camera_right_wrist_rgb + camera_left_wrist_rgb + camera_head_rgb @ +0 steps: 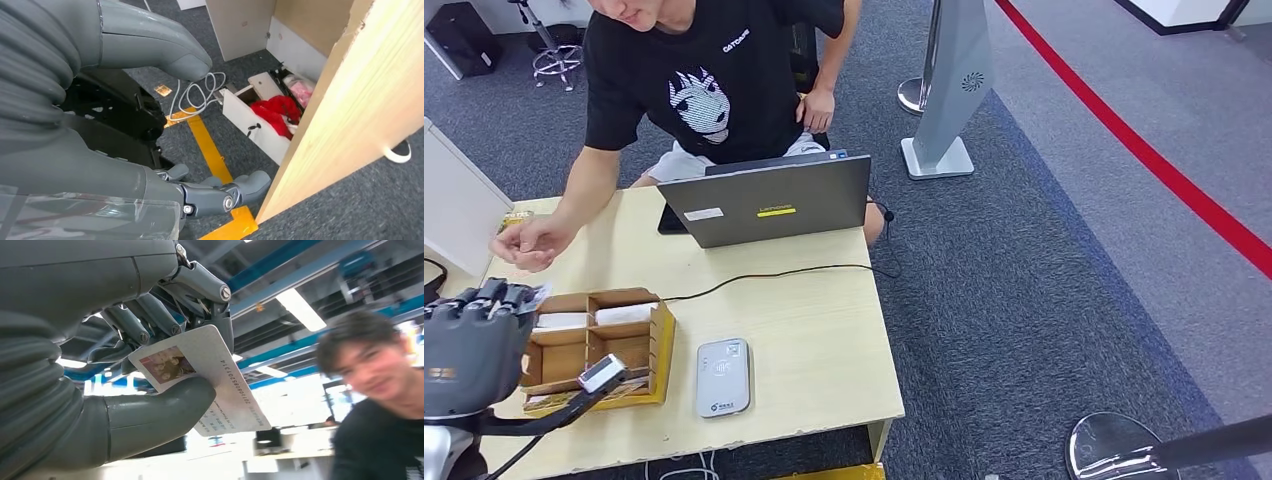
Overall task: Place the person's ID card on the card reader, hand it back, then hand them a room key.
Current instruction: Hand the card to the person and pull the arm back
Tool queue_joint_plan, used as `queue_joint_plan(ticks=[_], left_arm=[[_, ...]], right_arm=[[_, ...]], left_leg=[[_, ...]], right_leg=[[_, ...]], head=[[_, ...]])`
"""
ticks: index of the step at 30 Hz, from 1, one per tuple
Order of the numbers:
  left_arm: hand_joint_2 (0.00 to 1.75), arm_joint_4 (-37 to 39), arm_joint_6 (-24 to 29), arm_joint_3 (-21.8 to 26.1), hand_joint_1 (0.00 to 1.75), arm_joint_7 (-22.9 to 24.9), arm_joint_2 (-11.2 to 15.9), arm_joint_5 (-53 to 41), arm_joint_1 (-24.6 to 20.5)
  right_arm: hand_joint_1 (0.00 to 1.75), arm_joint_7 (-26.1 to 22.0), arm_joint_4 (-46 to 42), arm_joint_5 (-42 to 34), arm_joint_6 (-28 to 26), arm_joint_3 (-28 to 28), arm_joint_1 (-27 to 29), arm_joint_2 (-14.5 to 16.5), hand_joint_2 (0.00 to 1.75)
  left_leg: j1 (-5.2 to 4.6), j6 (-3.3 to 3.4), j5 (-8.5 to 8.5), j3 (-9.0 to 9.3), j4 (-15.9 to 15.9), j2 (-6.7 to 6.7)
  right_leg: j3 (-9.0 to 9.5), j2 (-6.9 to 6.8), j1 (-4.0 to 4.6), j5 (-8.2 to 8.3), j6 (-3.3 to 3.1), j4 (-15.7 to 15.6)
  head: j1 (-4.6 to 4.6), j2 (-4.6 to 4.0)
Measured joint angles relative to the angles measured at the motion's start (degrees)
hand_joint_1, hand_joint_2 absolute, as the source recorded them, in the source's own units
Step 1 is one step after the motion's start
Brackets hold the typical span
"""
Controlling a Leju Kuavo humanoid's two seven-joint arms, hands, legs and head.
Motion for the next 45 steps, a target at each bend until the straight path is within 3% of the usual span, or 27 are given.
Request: queue_joint_plan(ticks=[14, 16, 17, 18, 21, 23, 32, 37, 45], left_arm=[[1.75, 0.13, 0.61, 11.89, 1.75, -0.94, -0.36, 3.13, 4.62], [1.75, 0.33, 0.62, 13.04, 1.66, -1.1, -0.66, 3.13, 5.03], [1.75, 0.47, 0.63, 13.48, 1.54, -1.15, -0.81, 3.13, 5.15], [1.75, 0.62, 0.65, 13.8, 1.31, -1.16, -0.96, 3.12, 5.21], [1.75, 1.09, 0.86, 14.21, 0.33, -1.24, -1.39, 3.03, 5.32], [1.75, 1.43, 1.19, 14.24, 0.0, -1.32, -1.7, 2.95, 5.35], [1.75, 3.04, 2.04, 13.44, 0.0, -2.41, -3.75, 3.46, 6.18], [1.75, 3.1, 2.31, 12.17, 0.0, -2.85, -4.58, 3.78, 7.34], [1.75, 0.47, -7.52, 5.67, 0.0, -4.78, -4.0, 9.72, 8.29]], right_arm=[[0.0, 0.41, -2.99, -0.4, -1.62, -1.54, 2.15, 0.91, 1.75], [0.0, 0.7, -3.49, -0.27, -1.71, -1.74, 2.43, 0.98, 1.75], [0.0, 0.87, -3.73, -0.2, -1.78, -1.83, 2.58, 1.02, 1.75], [0.0, 1.08, -3.98, -0.11, -1.9, -1.92, 2.73, 1.07, 1.75], [0.0, 1.88, -4.9, 0.03, -2.62, -2.14, 3.29, 1.22, 1.75], [0.0, 2.85, -5.74, 0.04, -3.69, -2.18, 3.86, 1.32, 1.75], [0.0, 8.28, -12.52, -0.01, -12.23, -1.02, 8.21, 1.7, 1.75], [0.0, 8.74, -14.86, -0.02, -13.03, -0.46, 9.38, 1.72, 1.75], [0.0, 9.08, -15.36, 0.02, -13.68, -0.75, 9.42, 1.72, 1.75]], left_leg=[[-0.01, 0.0, 0.0, -0.02, 0.0, 0.0], [-0.01, 0.0, 0.0, -0.02, 0.0, 0.0], [-0.01, 0.0, 0.0, -0.02, 0.0, 0.0], [-0.01, 0.0, 0.0, -0.02, 0.0, -0.01], [-0.01, 0.0, 0.0, -0.03, 0.0, -0.01], [-0.01, 0.0, 0.0, -0.03, 0.0, -0.01], [-0.02, 0.01, -0.01, -0.03, 0.0, 0.0], [-0.01, 0.01, -0.01, -0.02, 0.0, 0.0], [-0.02, 0.01, -0.01, -0.03, 0.0, -0.01]], right_leg=[[0.0, -0.01, -0.01, 0.03, 0.02, 0.0], [0.0, -0.01, 0.0, 0.03, 0.02, 0.0], [-0.01, -0.01, 0.0, 0.03, 0.02, 0.0], [-0.01, -0.01, 0.0, 0.03, 0.02, 0.0], [-0.01, -0.01, -0.01, 0.03, 0.02, -0.01], [-0.01, -0.01, -0.01, 0.03, 0.02, -0.01], [-0.03, 0.0, -0.01, 0.03, 0.02, -0.02], [-0.11, 0.0, -0.01, 0.03, 0.03, -0.02], [-0.06, -0.01, -0.01, 0.03, 0.03, -0.02]], head=[[0.01, 0.0], [0.01, 0.0], [0.01, 0.0], [0.01, 0.0], [0.01, 0.0], [0.01, 0.0], [-0.01, 0.0], [0.01, 0.0], [0.0, 0.0]])
